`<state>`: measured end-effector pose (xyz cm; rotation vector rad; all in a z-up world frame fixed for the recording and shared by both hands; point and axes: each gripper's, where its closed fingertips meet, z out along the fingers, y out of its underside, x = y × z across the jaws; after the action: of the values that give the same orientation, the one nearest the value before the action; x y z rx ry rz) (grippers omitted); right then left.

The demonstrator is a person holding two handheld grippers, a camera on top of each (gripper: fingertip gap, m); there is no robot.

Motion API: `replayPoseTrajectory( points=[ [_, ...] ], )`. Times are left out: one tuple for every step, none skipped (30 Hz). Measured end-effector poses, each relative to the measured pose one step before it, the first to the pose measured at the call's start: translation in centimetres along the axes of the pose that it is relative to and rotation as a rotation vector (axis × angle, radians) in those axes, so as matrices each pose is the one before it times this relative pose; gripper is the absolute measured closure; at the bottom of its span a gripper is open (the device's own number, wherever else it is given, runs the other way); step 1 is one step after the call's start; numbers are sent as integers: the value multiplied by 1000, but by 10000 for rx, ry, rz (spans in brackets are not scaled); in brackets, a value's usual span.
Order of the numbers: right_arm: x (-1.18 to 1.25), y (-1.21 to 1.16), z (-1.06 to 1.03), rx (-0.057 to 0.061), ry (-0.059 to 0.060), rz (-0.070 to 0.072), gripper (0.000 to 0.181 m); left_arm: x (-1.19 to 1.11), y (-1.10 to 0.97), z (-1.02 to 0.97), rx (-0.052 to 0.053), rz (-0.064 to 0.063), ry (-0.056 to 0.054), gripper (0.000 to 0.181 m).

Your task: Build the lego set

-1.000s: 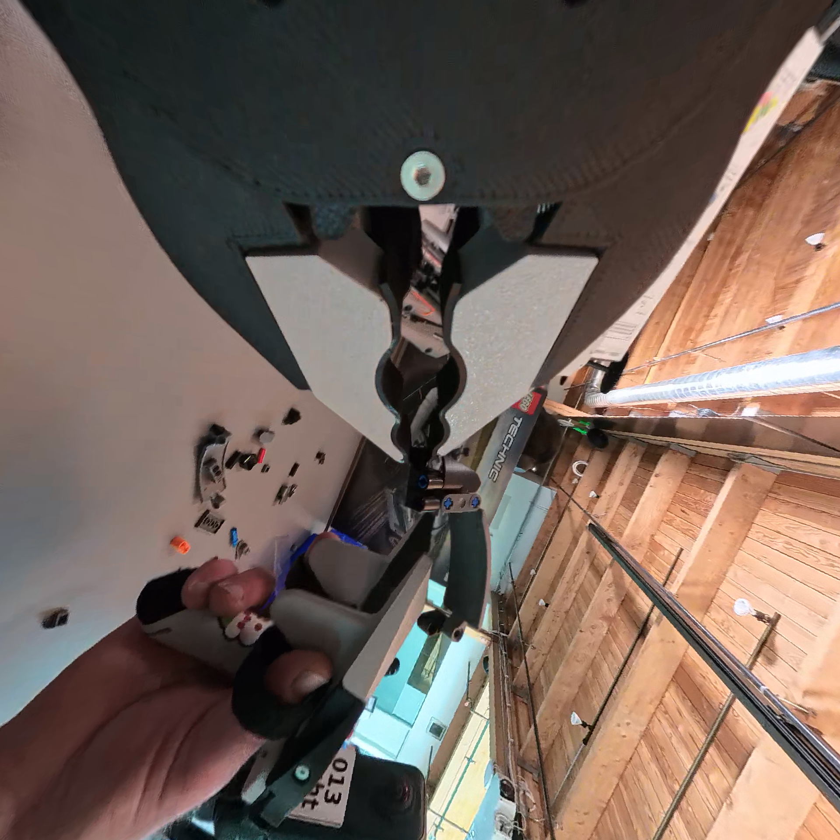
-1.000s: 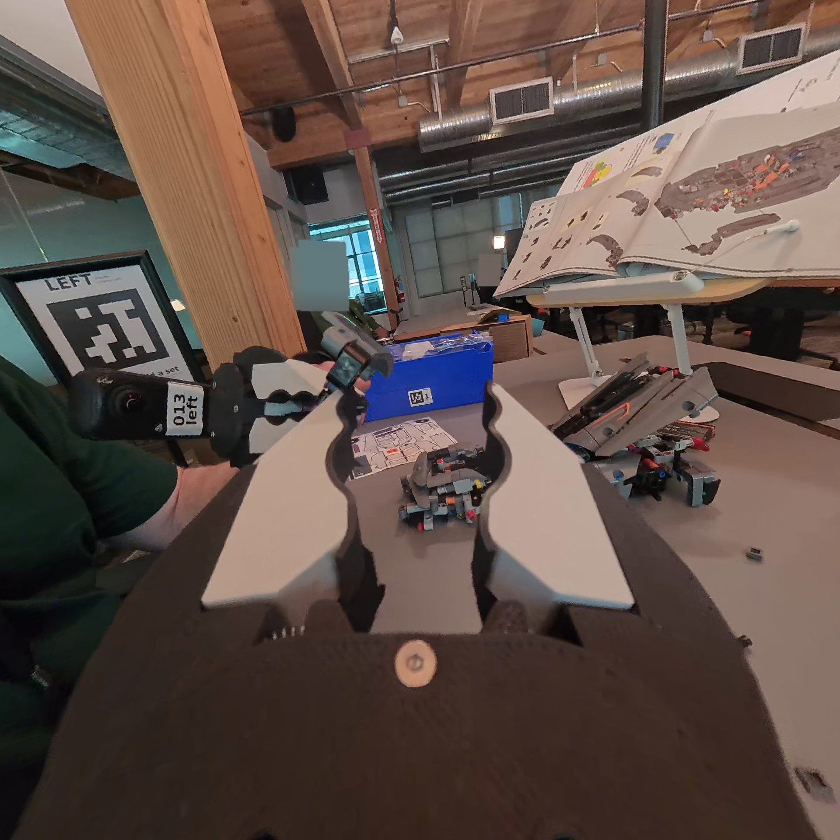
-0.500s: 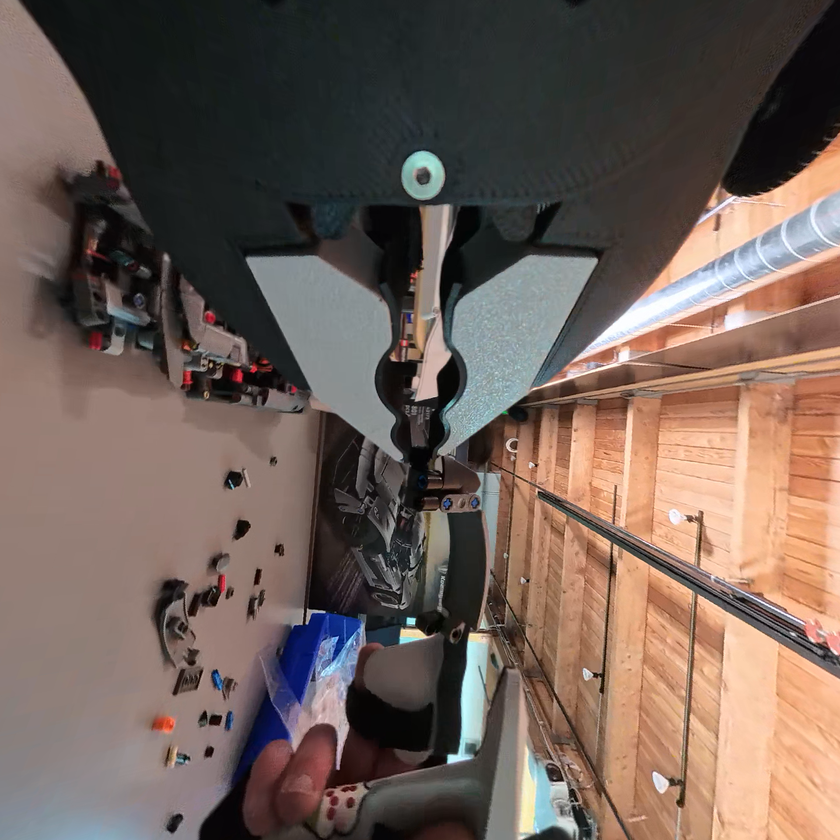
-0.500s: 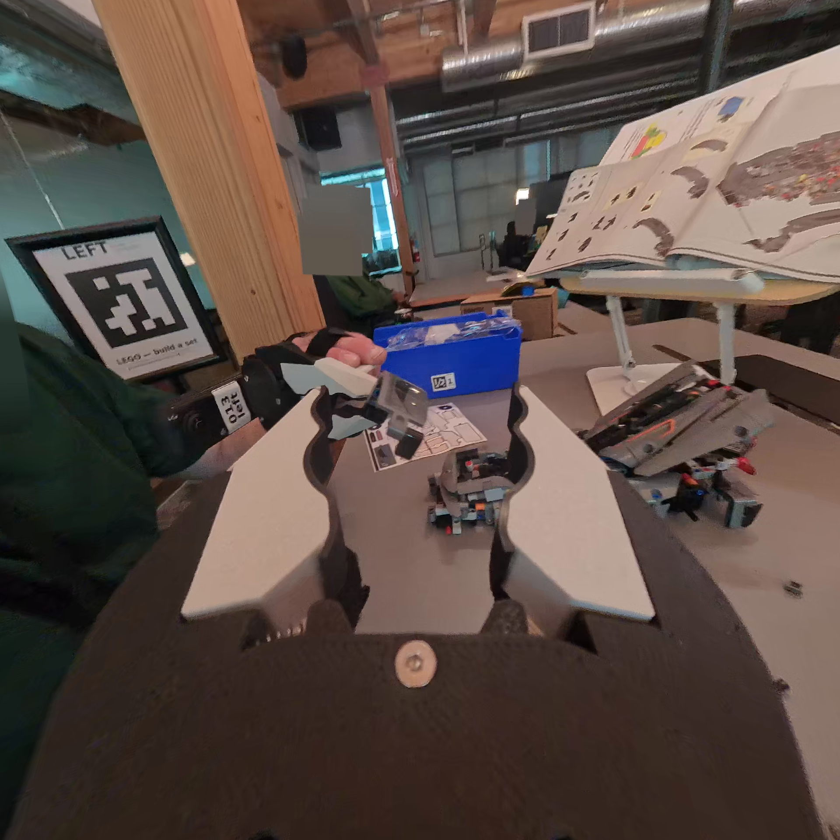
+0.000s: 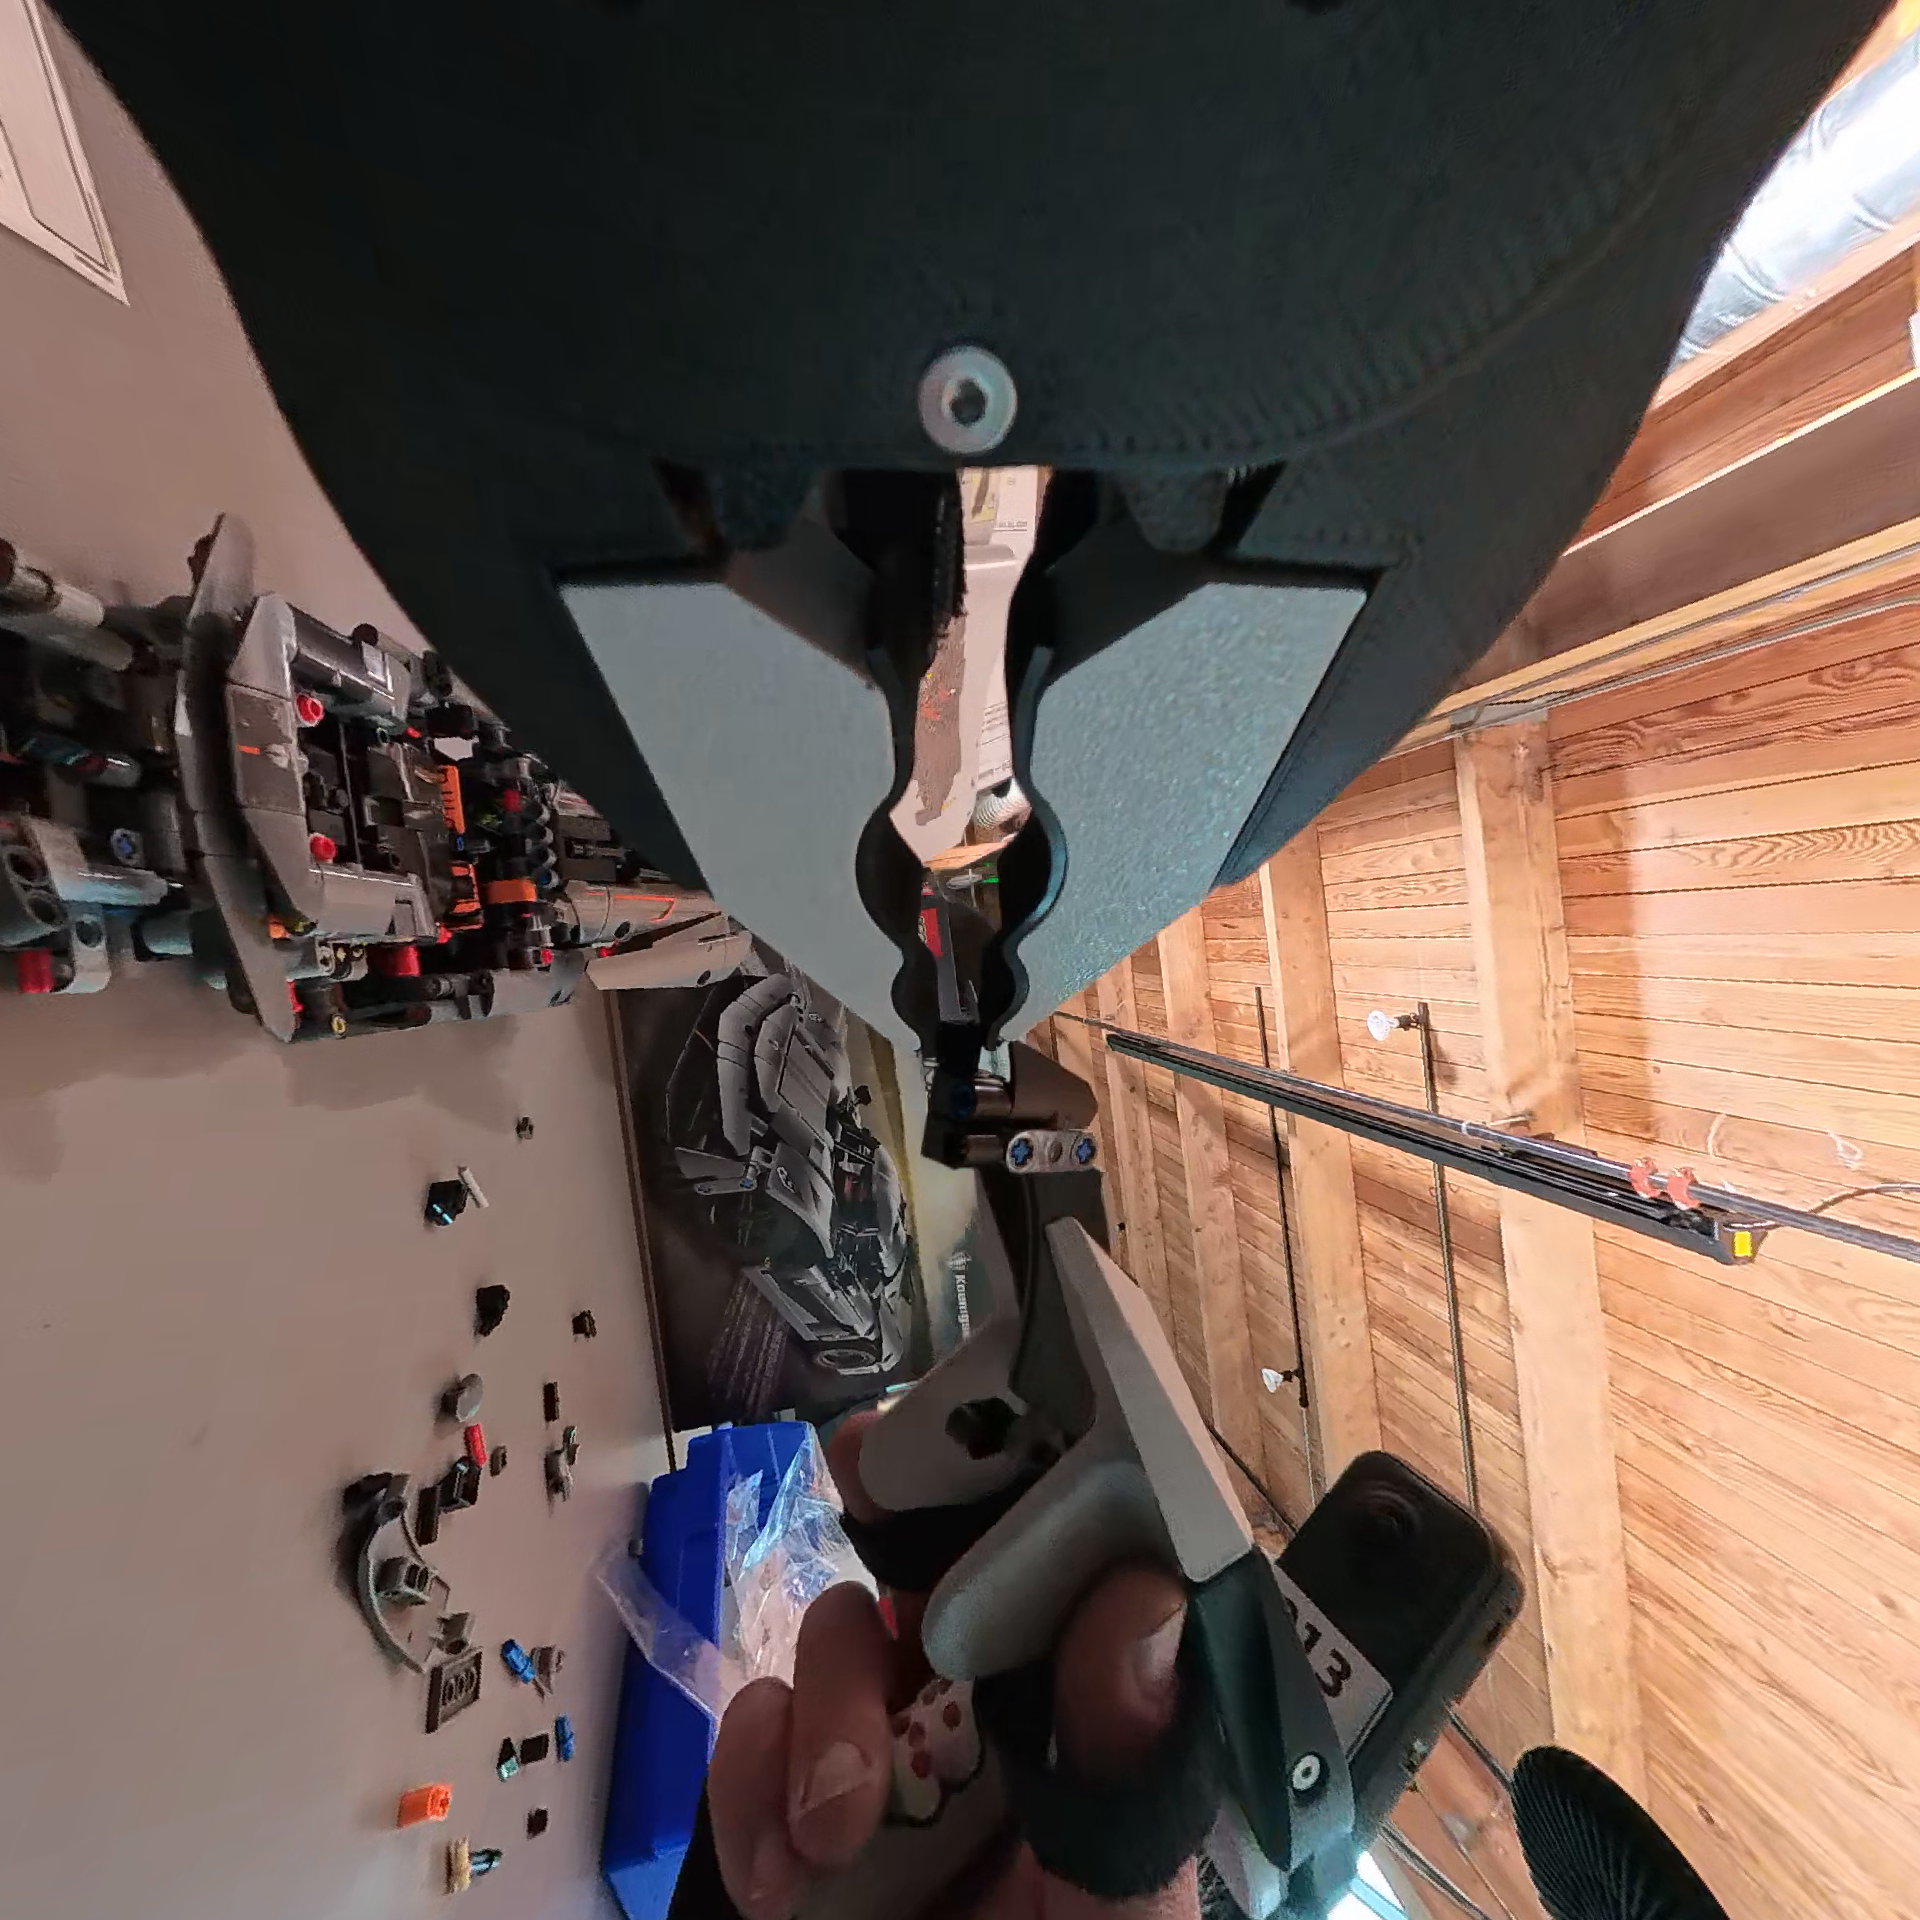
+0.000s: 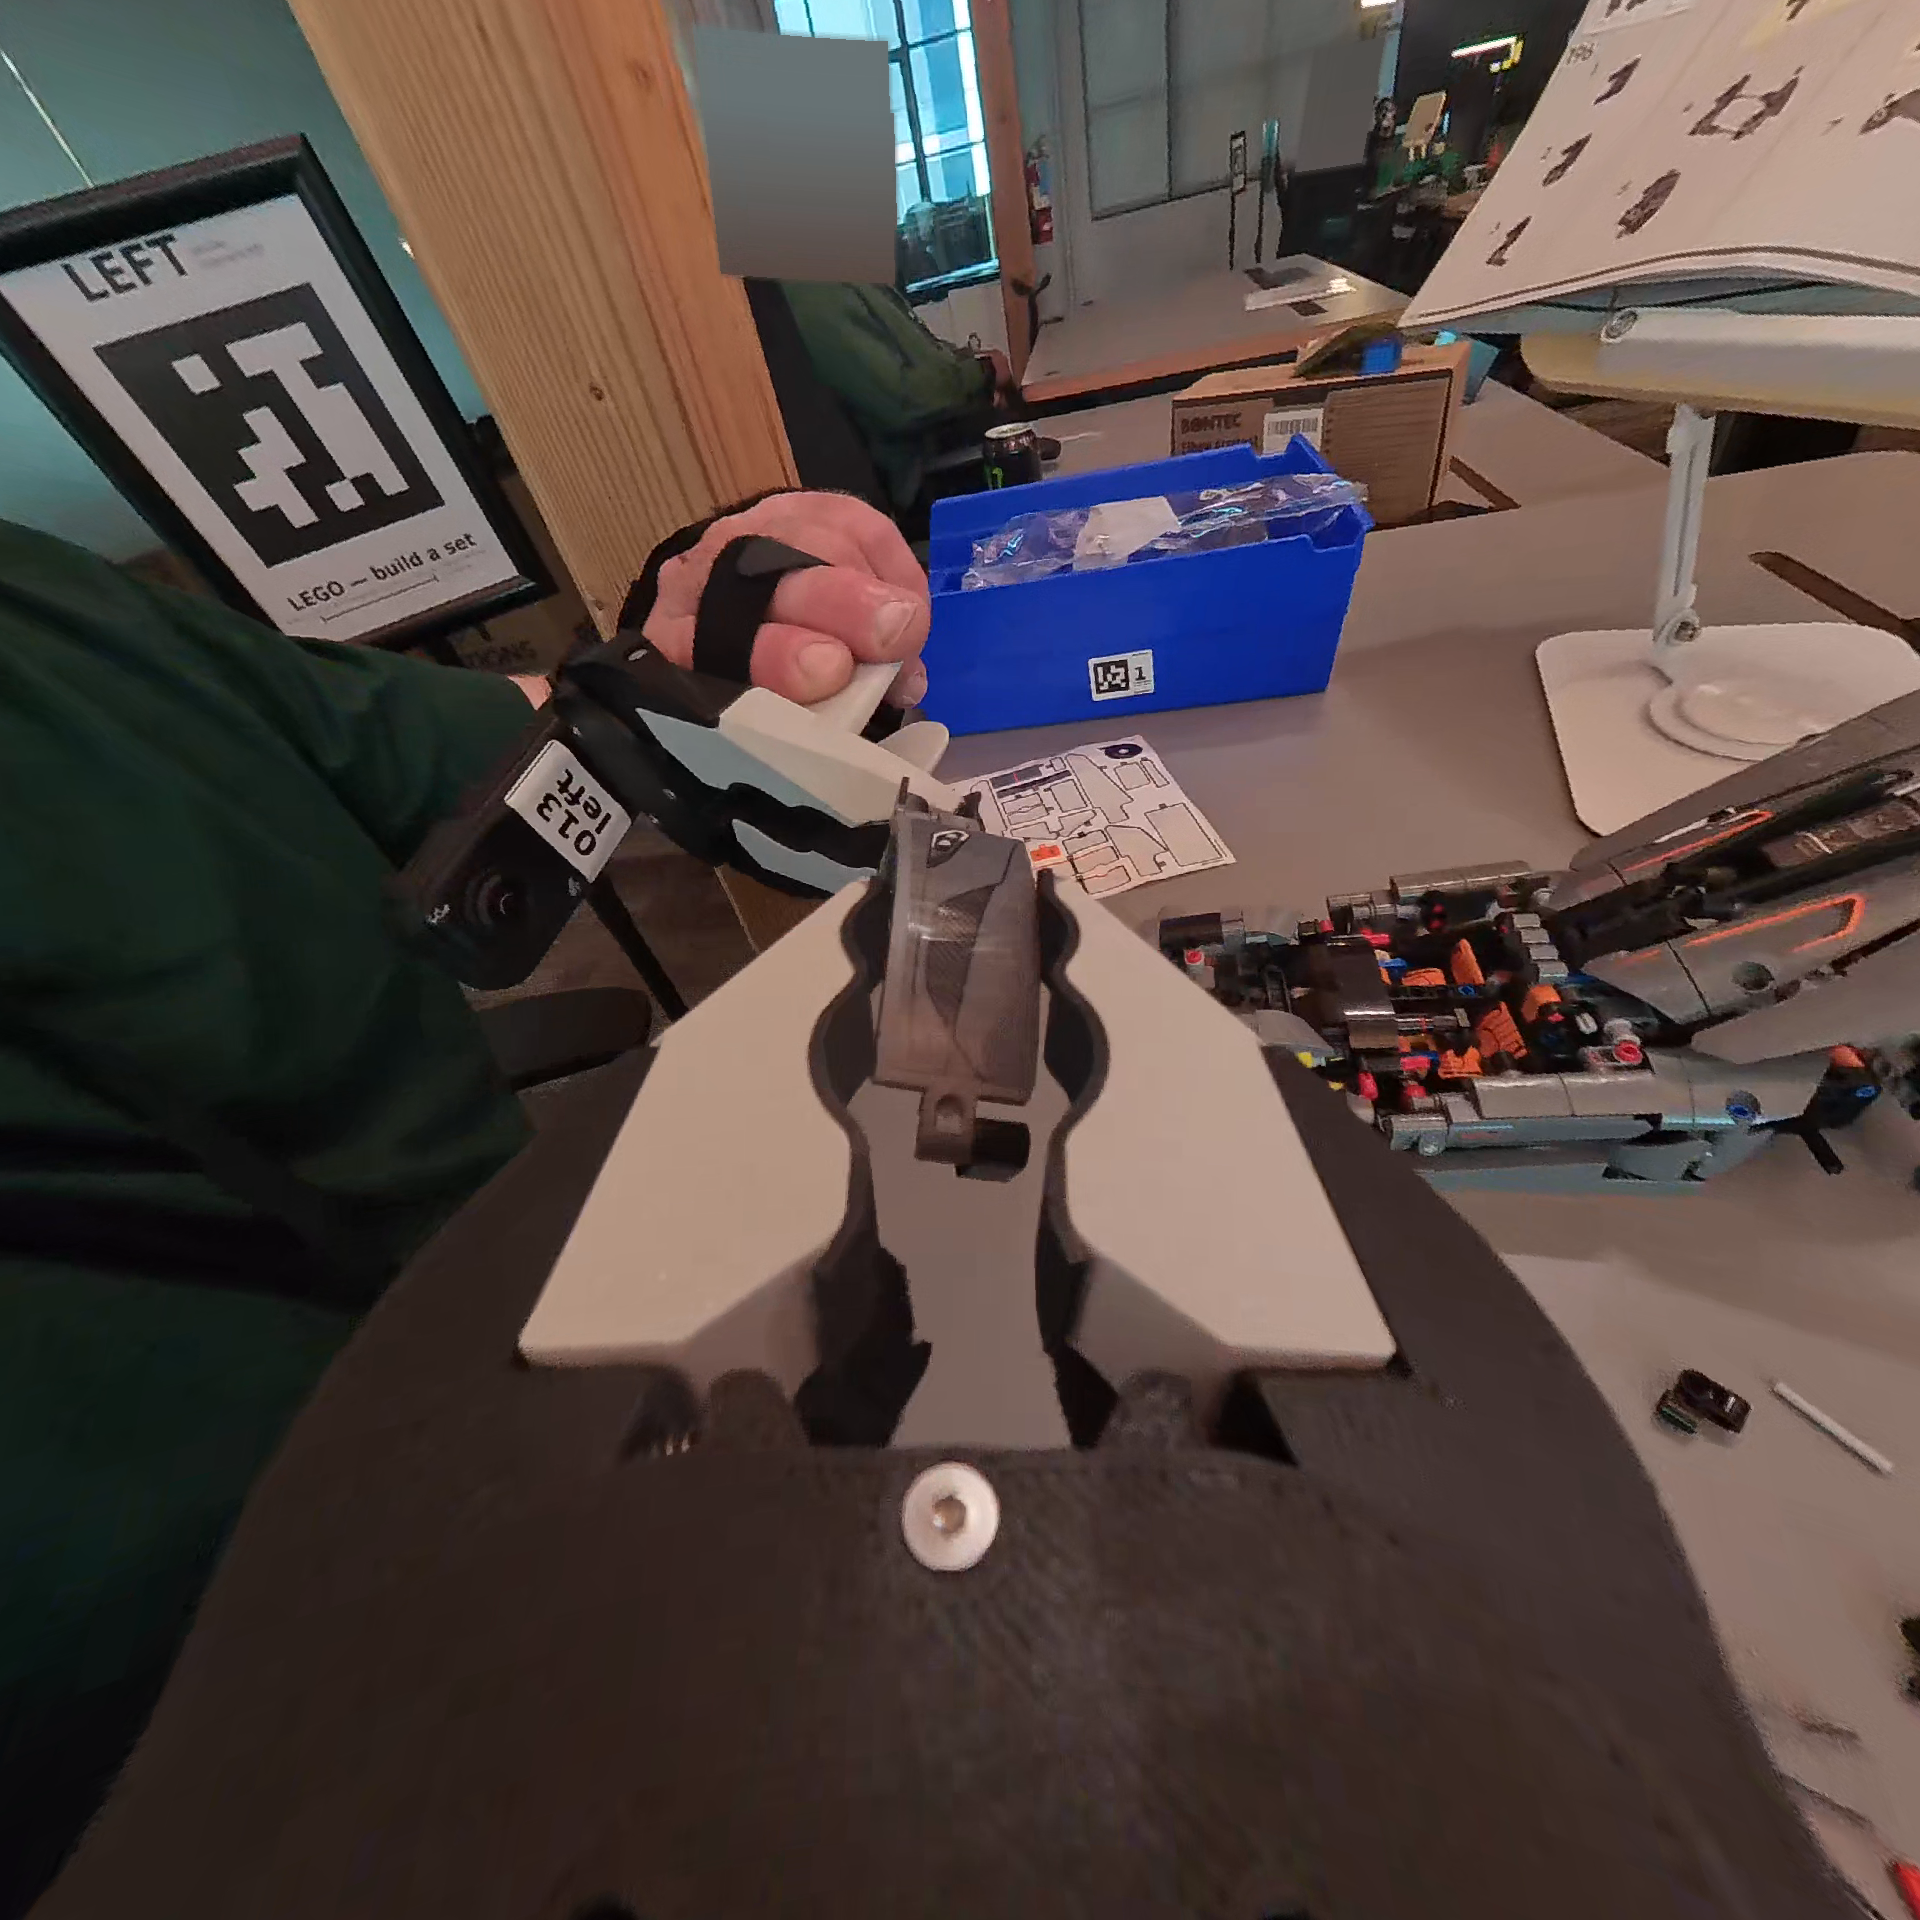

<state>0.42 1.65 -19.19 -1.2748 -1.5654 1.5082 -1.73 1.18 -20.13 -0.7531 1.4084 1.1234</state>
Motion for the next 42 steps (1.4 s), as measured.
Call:
replayPoseTrajectory(
  points=[
    [-54,-108,59,29,-13,-31,155,-55,81,-40,1,23,-24,177],
    [-28,-156,68,84,11,-47,156,-72,88,-21,-34,76,-27,177],
    [4,-150,59,81,2,39,156,-78,64,-12,-13,43,-20,177],
    [-1,-140,17,60,-49,112,157,-138,25,5,32,-49,-45,177],
    [16,-176,-37,75,-44,41,157,-203,67,33,4,-121,-65,177],
    [33,-149,-22,65,-21,-48,157,-121,68,50,2,-104,-13,176],
    [77,-135,-24,44,8,-111,157,-39,105,37,-15,-160,37,173],
    [165,-171,-43,67,84,-199,157,35,164,26,-56,-251,94,167],
    [172,-184,-68,94,78,-238,157,100,184,-8,-65,-213,118,159],
    [72,-176,-92,107,-16,-219,157,32,305,-35,-121,-227,58,151],
    [58,-192,-128,143,-29,-257,157,22,327,-93,-126,-399,82,145],
    [52,-133,-157,134,-10,-421,157,74,281,-151,-68,-670,176,141],
    [41,-13,-183,99,27,-578,157,34,273,-209,-95,-848,180,135],
    [161,-25,-218,139,109,-569,157,-53,134,-304,-22,-878,117,133],
    [44,-73,-232,200,29,-456,157,-6,-92,-336,106,-877,122,133],
    [-186,-126,-195,209,-98,-321,157,156,-97,-221,108,-841,209,133],
    [-97,-158,-170,206,-25,-214,157,210,-6,-48,36,-816,241,132],
    [-146,-192,-105,201,-41,-194,157,-66,-143,-34,155,-795,68,132],
    [-297,-155,-58,161,-136,-204,157,-109,-339,-26,302,-731,69,134],
    [-215,-39,4,79,-97,-161,157,-33,-253,66,218,-578,133,134],
    [-214,70,42,-2,-118,-111,157,-109,-155,116,125,-307,58,134],
    [-278,113,82,-39,-144,-138,157,-196,-160,118,87,-30,-49,134],
    [-230,100,114,-56,-83,-159,157,-77,-195,134,59,76,20,135],
    [-208,71,123,-61,-72,-115,157,217,-272,144,76,181,179,134],
    [-214,42,105,-64,-73,-107,157,276,-285,138,73,286,179,136],
    [-181,-22,97,-59,-30,-171,157,223,-180,158,-6,218,160,137],
    [-170,-64,68,-49,-16,-205,157,303,-93,191,-37,2,267,137],
    [-143,-55,82,-74,-15,-186,157,339,-73,176,-4,-216,343,136],
    [-69,10,73,-122,21,-199,157,188,-55,121,35,-291,235,137],
    [-51,52,80,-159,30,-206,157,105,-84,37,104,-212,146,141],
    [-100,83,81,-179,-12,-174,157,101,-77,-30,111,-103,92,146],
    [-89,104,84,-173,-15,-145,157,134,-97,-60,112,-65,84,150],
    [-52,31,69,-117,11,-120,157,107,-112,-78,113,-51,53,155],
    [-31,-84,16,-28,5,-78,157,-19,75,26,-6,-87,-24,156],
    [-27,-59,2,-31,-11,-52,158,67,206,71,-89,-53,37,157],
    [-37,86,22,-96,-21,-47,157,37,154,44,-68,-7,11,158],
    [4,89,30,-87,6,-63,158,-28,63,9,-6,-29,-19,158],
    [-9,24,23,-60,27,-87,158,25,36,-7,9,-109,50,158],
    [-10,13,54,-91,17,-80,158,53,94,-9,-17,-192,104,159],
    [-23,37,64,-122,27,-109,158,96,67,-33,17,-250,148,158],
    [-20,-6,66,-121,47,-144,158,69,57,-88,57,-348,190,158],
    [12,-1,85,-128,79,-143,157,-64,56,-153,74,-557,187,155]
  ],
)
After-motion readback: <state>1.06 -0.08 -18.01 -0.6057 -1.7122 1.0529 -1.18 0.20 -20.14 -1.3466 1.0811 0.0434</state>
